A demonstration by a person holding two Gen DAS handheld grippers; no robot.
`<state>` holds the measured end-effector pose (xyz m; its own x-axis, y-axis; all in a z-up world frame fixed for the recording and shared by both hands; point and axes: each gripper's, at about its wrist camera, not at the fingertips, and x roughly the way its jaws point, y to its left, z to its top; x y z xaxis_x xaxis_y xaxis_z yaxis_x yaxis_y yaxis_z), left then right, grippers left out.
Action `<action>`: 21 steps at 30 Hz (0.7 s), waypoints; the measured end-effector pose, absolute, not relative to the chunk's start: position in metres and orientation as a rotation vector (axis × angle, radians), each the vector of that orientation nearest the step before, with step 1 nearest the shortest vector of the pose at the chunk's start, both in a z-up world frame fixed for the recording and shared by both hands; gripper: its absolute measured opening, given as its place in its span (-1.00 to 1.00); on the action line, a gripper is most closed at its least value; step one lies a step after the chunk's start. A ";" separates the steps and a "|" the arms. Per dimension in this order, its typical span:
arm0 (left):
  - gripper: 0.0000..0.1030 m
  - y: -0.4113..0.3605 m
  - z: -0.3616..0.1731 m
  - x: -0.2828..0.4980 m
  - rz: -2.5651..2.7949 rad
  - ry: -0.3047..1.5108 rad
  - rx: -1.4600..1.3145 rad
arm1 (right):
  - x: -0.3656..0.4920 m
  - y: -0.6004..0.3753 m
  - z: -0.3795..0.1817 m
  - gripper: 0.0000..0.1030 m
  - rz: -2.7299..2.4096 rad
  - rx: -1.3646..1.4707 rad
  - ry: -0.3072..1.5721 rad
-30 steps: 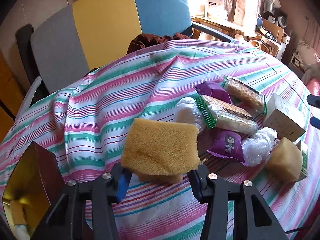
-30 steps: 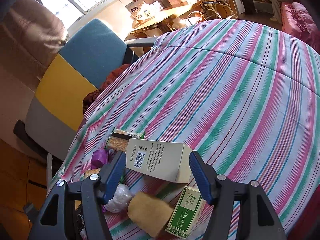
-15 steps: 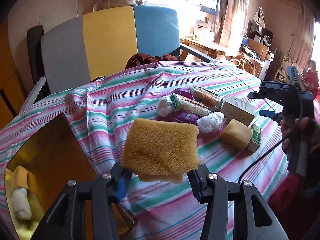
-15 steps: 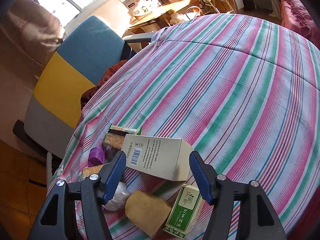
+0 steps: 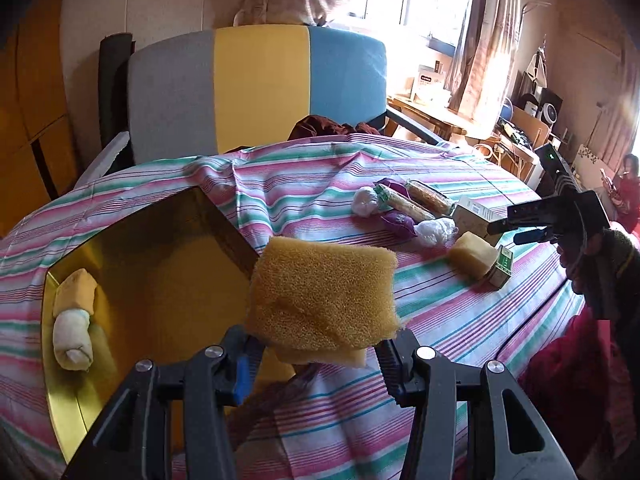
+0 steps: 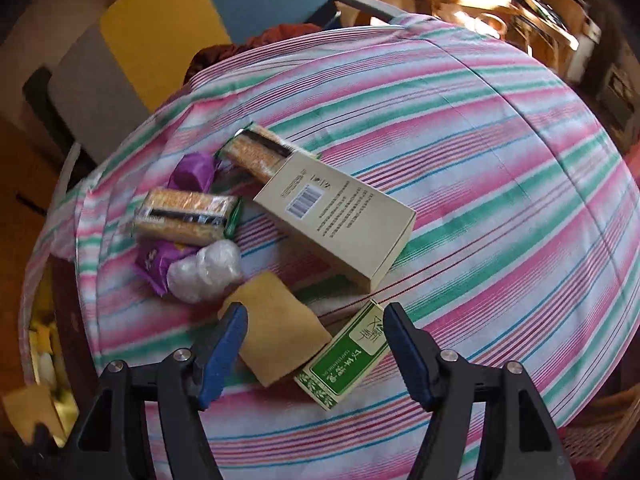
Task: Organize objects
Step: 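Release the large sponge into the tray while the right tool grasps the green box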
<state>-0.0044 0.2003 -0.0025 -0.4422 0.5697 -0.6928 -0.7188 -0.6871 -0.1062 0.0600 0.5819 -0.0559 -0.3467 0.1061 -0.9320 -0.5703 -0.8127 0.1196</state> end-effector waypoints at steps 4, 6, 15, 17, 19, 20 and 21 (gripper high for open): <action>-0.01 0.182 0.000 -0.008 2.176 0.214 -0.938 | 0.061 0.565 -0.060 0.56 2.251 -1.677 0.239; -0.01 0.175 0.001 -0.009 2.184 0.192 -0.948 | 0.061 0.562 -0.067 0.59 2.245 -1.756 0.133; 0.00 0.149 0.000 -0.009 2.232 0.167 -0.981 | 0.051 0.566 -0.090 0.63 2.233 -1.904 -0.001; 0.00 0.143 -0.001 -0.010 2.237 0.156 -0.995 | 0.048 0.568 -0.096 0.64 2.223 -1.922 -0.003; 0.00 0.136 -0.003 -0.011 2.249 0.146 -1.010 | 0.046 0.571 -0.101 0.63 2.201 -1.924 0.001; 0.00 0.134 -0.004 -0.012 2.255 0.144 -1.016 | 0.046 0.572 -0.103 0.56 2.187 -1.918 0.001; 0.00 0.132 -0.004 -0.012 2.261 0.142 -1.021 | 0.046 0.573 -0.104 0.46 2.176 -1.913 0.000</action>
<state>-0.0124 0.1316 -0.0045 -0.4896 0.5138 -0.7045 -0.5976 -0.7861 -0.1579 0.0464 0.5730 -0.1045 -0.1113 0.1819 -0.9770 -0.1818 -0.9702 -0.1600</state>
